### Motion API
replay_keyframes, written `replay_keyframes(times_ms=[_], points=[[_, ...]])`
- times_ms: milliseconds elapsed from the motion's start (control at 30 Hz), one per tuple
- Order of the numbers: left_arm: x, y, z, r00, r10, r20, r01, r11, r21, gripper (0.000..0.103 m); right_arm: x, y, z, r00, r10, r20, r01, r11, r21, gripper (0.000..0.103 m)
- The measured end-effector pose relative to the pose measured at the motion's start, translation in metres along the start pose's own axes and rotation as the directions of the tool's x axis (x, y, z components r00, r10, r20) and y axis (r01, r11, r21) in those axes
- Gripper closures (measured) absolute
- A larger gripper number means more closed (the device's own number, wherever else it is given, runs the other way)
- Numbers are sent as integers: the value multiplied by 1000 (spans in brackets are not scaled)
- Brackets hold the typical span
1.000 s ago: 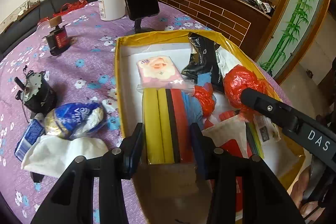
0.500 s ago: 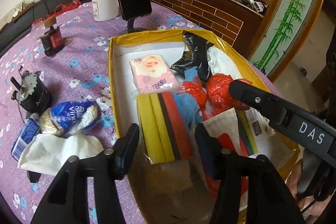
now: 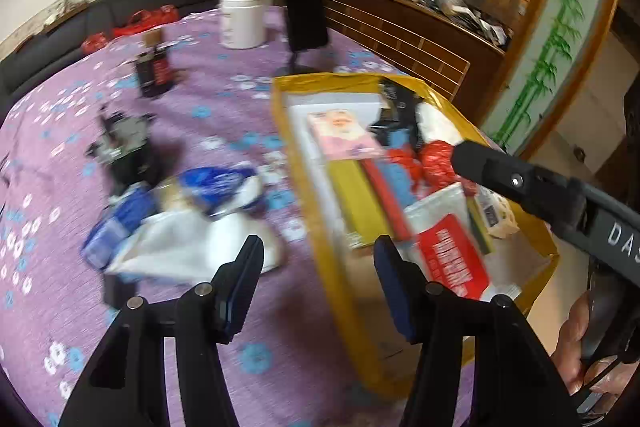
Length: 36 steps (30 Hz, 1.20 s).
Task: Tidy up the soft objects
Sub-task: 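Lower the sponge strips and red plastic bag into the yellow tray, open both grippers, then move both grippers back from the tray toward the white cloth and blue sock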
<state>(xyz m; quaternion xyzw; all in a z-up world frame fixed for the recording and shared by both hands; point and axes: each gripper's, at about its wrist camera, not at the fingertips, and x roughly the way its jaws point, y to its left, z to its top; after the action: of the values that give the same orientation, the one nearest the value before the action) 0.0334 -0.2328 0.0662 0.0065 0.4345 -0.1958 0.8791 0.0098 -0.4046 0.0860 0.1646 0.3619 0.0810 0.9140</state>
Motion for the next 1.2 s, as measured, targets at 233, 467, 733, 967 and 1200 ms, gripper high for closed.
replay_keyframes(times_ms=[233,467,733,967,1200], points=[[-28,61,-6,996,75,40,-71,994,-78,47,10,32,-11,999,37,-38,-40,997,-66,45],[-17,129,6,989,145,0,-142,972,-189,46,16,45,-16,996,54,-66,-60,994,-88,45],[33,155,25,994,35,-104,-58,972,-227,38,18,51,-19,995,57,-78,-65,992,-104,45],[24,140,-2,990,47,-131,-70,982,-176,69,21,55,-19,993,75,-90,-85,990,-111,45],[-20,151,-59,979,121,-162,-146,977,-154,85,33,71,-29,979,128,-157,-151,978,-142,45]])
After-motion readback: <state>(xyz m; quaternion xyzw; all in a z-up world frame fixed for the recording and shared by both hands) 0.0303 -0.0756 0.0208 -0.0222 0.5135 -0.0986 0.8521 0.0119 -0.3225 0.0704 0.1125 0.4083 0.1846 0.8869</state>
